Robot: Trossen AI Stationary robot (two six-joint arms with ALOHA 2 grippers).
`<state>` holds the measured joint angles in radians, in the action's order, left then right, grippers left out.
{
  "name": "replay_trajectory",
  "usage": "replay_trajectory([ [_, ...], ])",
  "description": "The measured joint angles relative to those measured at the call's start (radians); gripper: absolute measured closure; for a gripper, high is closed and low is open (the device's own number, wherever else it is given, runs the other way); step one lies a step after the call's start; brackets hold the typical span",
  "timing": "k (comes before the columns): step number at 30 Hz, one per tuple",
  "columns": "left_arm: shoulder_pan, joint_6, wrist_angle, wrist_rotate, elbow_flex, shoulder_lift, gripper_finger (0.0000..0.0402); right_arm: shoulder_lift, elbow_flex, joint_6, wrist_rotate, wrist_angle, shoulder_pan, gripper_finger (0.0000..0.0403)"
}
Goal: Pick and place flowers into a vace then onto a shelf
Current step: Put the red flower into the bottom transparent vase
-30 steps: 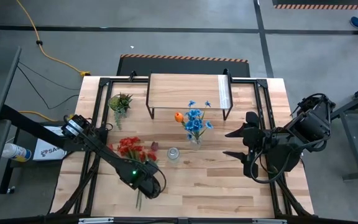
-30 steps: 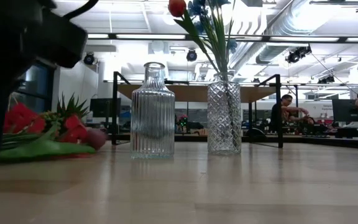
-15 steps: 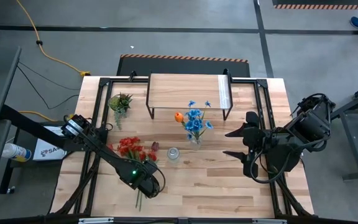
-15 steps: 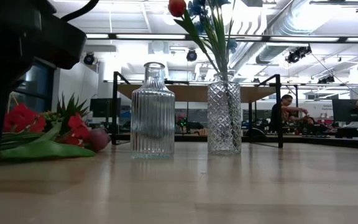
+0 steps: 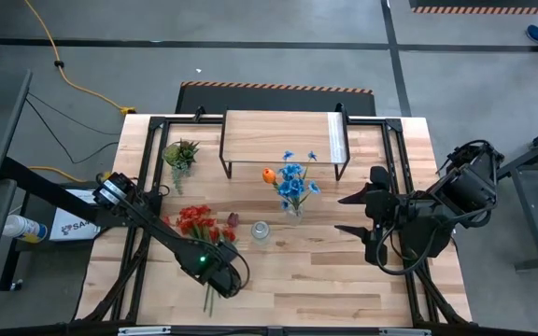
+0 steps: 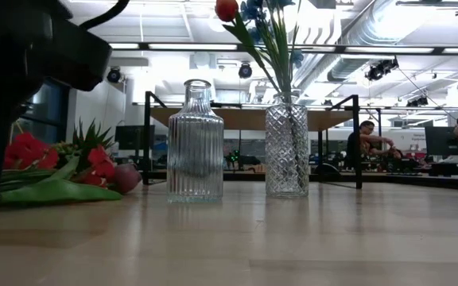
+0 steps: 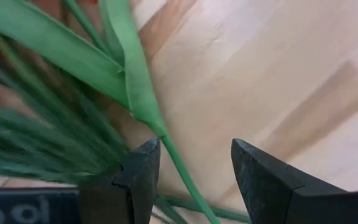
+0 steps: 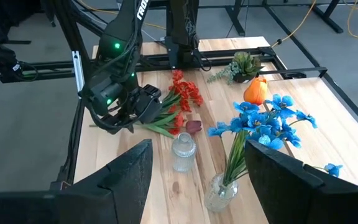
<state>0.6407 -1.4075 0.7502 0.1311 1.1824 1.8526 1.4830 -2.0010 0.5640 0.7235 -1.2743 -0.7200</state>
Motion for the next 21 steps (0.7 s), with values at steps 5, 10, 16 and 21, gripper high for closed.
replay_trajectory([
  [5, 0.000, 0.016, 0.006, -0.032, 0.001, 0.027, 0.0170, 0.000, 0.000, 0.000, 0.000, 0.000, 0.000, 0.0158],
  [10, -0.001, 0.016, -0.001, -0.036, 0.001, 0.028, 0.0175, 0.000, 0.000, 0.002, 0.000, 0.000, 0.000, 0.0158],
  [16, -0.001, 0.016, -0.008, -0.048, 0.000, 0.028, 0.0231, 0.000, 0.000, 0.003, 0.000, 0.000, 0.000, 0.0158],
  [21, -0.001, 0.015, -0.016, -0.061, 0.000, 0.028, 0.0292, 0.000, 0.000, 0.003, 0.001, 0.000, 0.000, 0.0158],
])
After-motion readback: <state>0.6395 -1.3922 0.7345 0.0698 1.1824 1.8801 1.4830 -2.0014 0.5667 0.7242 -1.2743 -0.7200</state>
